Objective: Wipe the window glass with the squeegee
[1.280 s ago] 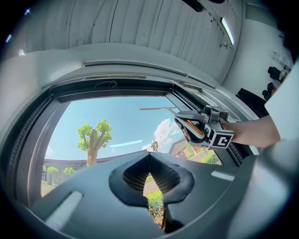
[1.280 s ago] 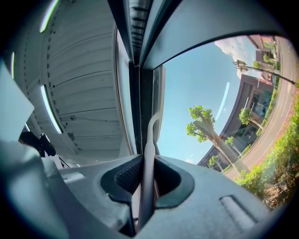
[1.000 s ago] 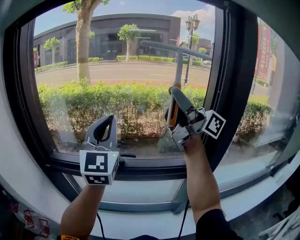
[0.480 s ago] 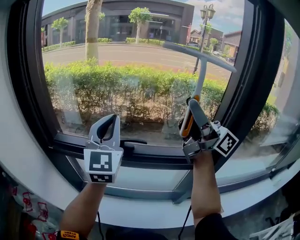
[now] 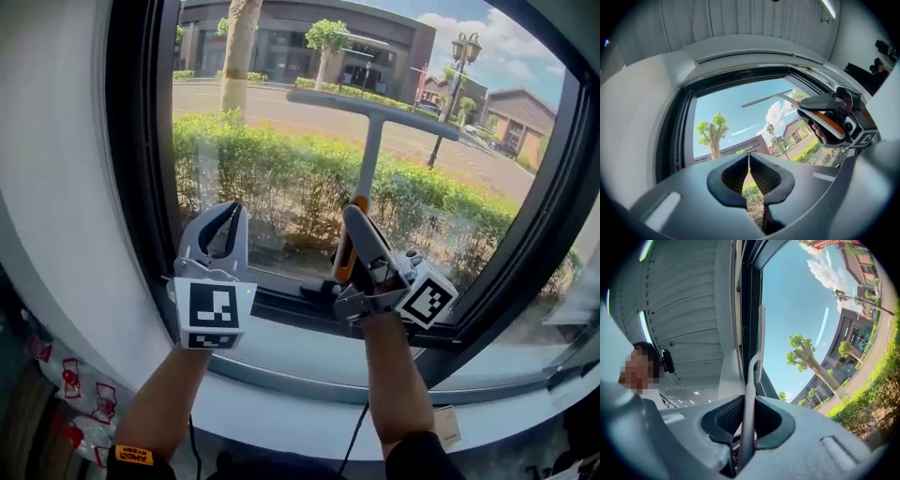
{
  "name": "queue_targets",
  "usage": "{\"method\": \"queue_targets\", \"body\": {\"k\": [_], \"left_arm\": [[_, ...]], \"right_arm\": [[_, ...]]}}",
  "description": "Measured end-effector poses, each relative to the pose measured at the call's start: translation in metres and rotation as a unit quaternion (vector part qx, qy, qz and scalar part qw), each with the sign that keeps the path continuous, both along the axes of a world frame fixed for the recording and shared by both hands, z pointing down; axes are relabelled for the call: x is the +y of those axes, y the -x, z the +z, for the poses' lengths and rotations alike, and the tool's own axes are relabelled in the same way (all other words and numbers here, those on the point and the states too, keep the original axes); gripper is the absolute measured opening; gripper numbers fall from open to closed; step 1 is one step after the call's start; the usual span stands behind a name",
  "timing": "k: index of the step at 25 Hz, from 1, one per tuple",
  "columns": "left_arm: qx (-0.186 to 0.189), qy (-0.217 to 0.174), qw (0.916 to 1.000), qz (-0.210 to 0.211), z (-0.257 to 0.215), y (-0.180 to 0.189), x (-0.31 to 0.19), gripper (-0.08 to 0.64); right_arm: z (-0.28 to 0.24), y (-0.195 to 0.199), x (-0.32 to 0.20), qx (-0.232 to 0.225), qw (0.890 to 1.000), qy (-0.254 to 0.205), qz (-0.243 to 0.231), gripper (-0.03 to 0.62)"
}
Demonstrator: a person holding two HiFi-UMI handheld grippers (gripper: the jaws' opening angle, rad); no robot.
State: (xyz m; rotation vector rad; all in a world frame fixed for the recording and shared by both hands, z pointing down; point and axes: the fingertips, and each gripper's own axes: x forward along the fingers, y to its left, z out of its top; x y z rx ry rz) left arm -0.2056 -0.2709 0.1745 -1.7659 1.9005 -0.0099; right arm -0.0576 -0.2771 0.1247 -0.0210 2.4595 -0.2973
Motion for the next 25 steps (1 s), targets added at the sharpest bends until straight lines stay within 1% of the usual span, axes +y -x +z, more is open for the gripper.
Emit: {"method": "queue_targets", "body": {"k": [3,5,8,11,15,18,20,25], "left_arm": [[0.003,-0.020,0.9996,-0.018,-0.022,0.050,0.021,0.017],[0.005,-0.030,0.9992,-0.024,-0.034,0.077,0.033,0.017],[0.012,-0.036,0.9990,-0.023,-0.045,0.104,0.044,0.011],[0.015,-0.039,0.9990,-0.018,-0.052,0.122,0.048,0.011],[0.013,-0.042,0.9990,-0.008,-0.054,0.136,0.053,0.011],[0.009,-0.036,0.9993,0.000,-0.050,0.139,0.048,0.011],[0.013,-0.029,0.9995,0.005,-0.042,0.141,0.044,0.011],[0.027,0.000,0.9995,0.019,-0.007,0.136,0.034,0.011]], "right_arm": [[-0.015,0.064,0.005,-0.003,1.000,0.006,-0.021,0.049],[-0.023,0.102,0.005,-0.002,0.999,0.015,-0.031,0.049],[-0.029,0.150,0.001,0.008,0.999,0.029,-0.035,0.049],[-0.032,0.183,-0.004,0.019,0.999,0.038,-0.029,0.049],[-0.030,0.203,-0.015,0.024,0.998,0.050,-0.016,0.049],[-0.028,0.212,-0.025,0.027,0.998,0.060,-0.020,0.049],[-0.022,0.218,-0.029,0.030,0.997,0.070,-0.026,0.049],[0.006,0.223,-0.032,0.042,0.994,0.094,-0.024,0.049]]}}
